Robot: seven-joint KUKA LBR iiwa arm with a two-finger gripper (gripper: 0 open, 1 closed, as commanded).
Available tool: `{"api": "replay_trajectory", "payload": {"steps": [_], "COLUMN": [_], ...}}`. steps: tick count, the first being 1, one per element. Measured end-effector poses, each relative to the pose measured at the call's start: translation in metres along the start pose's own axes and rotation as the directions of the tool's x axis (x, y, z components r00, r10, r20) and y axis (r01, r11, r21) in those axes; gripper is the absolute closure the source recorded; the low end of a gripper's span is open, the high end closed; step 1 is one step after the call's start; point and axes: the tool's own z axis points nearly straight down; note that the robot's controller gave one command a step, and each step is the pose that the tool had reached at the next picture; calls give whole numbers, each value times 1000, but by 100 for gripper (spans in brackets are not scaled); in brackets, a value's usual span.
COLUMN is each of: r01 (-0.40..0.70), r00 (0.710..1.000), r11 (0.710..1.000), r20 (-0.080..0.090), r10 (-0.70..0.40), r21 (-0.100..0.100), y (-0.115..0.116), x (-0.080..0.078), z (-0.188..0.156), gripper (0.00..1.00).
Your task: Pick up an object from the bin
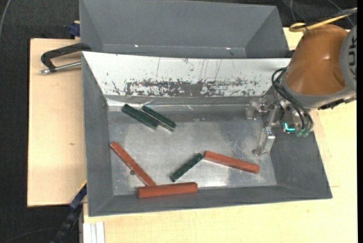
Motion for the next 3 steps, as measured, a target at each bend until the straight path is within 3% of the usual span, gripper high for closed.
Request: {"api": "replay_trajectory", "payload": {"steps": [1,2,3], "r01": [220,218,501], "r00": [975,976,865], "r11": [975,976,866], "r20": [1,6,17], "r10": [-220,-218,-501], "r21": [-2,2,13], "y": [61,59,15], "x": [42,41,-20], "z": [64,62,-129], "gripper": [0,100,100]}}
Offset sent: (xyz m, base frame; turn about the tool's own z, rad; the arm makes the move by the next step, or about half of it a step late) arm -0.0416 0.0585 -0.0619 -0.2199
